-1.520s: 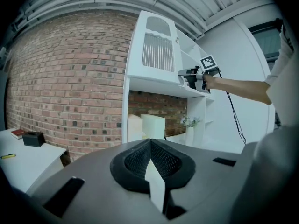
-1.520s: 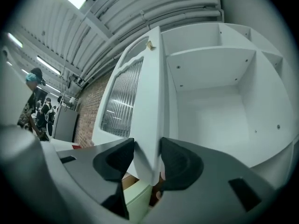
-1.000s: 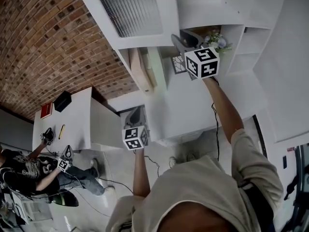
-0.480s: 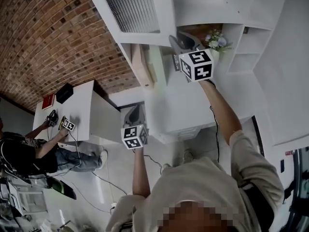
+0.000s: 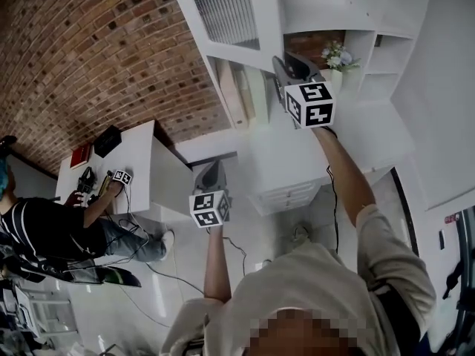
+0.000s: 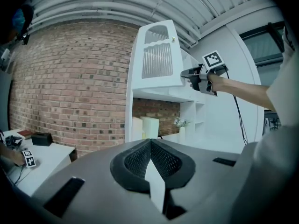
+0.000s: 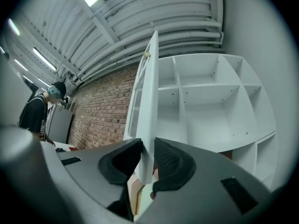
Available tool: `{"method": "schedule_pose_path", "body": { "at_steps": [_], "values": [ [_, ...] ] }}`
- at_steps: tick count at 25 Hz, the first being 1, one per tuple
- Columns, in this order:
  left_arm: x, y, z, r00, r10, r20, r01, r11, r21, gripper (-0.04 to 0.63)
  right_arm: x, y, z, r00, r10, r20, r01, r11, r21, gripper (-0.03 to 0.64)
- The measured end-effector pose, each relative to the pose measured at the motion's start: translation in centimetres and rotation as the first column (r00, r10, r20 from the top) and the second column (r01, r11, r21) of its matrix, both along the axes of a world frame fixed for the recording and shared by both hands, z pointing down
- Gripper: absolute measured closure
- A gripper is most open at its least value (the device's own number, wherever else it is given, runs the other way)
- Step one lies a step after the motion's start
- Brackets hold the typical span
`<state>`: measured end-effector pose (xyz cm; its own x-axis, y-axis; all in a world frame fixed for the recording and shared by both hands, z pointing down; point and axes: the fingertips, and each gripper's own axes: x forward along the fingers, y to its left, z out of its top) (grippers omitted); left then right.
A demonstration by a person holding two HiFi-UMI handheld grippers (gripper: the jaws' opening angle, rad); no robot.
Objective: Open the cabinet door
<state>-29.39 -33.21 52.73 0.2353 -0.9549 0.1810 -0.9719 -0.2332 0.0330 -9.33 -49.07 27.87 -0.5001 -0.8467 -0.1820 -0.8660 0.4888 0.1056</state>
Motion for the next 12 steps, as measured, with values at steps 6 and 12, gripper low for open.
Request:
{"method": "schedule_pose_path", "body": {
  "at_steps": [6,12],
  "values": [
    [-2.0,3.2,0.5,1.0,0.016,0.009,-0.017,1.0,0.011,0.569,-2.7,4.1,0.4,1.0,0.025,0.003,-0.025,0.999,0.026,0.525],
    [-5.0,6.4,0.1,1.0,-0.019,0.001,0.019,1.0,0.016,0.569,-6.9,7.4,0.2,1.0,0.004,-0.007,-0.004,0.999,0.051,0.531]
  ]
}}
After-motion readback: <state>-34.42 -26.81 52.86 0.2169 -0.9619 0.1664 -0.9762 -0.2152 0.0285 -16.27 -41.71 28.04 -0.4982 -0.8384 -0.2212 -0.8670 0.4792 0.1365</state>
